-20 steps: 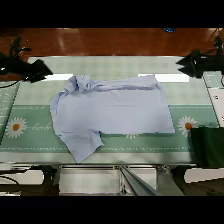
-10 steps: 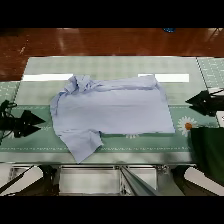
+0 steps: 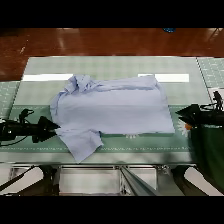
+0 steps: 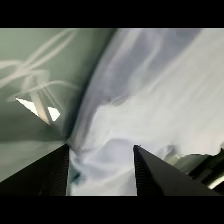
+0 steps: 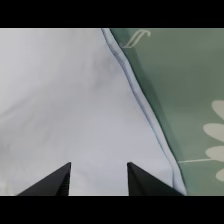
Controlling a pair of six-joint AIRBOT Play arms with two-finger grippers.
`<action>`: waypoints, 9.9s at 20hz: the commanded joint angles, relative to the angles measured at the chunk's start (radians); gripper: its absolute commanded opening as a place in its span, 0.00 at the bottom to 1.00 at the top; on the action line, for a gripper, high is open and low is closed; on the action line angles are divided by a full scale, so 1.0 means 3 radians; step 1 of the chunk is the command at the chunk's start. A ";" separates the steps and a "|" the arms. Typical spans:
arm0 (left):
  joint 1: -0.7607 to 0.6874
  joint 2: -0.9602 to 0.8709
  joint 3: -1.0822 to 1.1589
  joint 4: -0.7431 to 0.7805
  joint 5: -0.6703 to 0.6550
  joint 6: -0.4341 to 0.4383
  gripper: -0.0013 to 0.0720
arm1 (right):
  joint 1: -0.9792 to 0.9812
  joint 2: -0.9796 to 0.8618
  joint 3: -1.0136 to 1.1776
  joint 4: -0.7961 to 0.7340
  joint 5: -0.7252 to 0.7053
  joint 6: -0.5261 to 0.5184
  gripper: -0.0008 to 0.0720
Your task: Fold the shirts.
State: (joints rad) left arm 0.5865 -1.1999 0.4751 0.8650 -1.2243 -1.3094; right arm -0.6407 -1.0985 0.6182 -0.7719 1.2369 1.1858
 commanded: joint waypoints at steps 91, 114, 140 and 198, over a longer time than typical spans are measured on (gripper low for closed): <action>-0.1330 -0.1832 0.3643 0.0815 -0.0437 -0.0350 0.05 | 0.1027 -0.2033 0.2944 -0.0566 0.0418 0.0365 0.04; -0.0459 -0.0281 0.1376 0.1167 -0.0451 -0.0252 0.71 | 0.0673 -0.0493 0.0818 -0.0380 -0.0200 0.0253 0.58; -0.0711 0.0526 -0.0493 -0.0034 0.0530 0.0052 0.05 | -0.0064 0.0193 -0.0378 -0.1119 0.0415 0.0811 0.58; -0.1069 0.0624 0.2033 -0.0266 0.0033 0.0543 0.71 | 0.0746 -0.1848 0.1614 0.0084 -0.0704 0.0351 0.58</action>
State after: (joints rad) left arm 0.3271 -1.1767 1.2713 0.7822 -1.3216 -1.2301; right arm -0.4416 -1.6073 1.1172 -0.8471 1.0573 1.3476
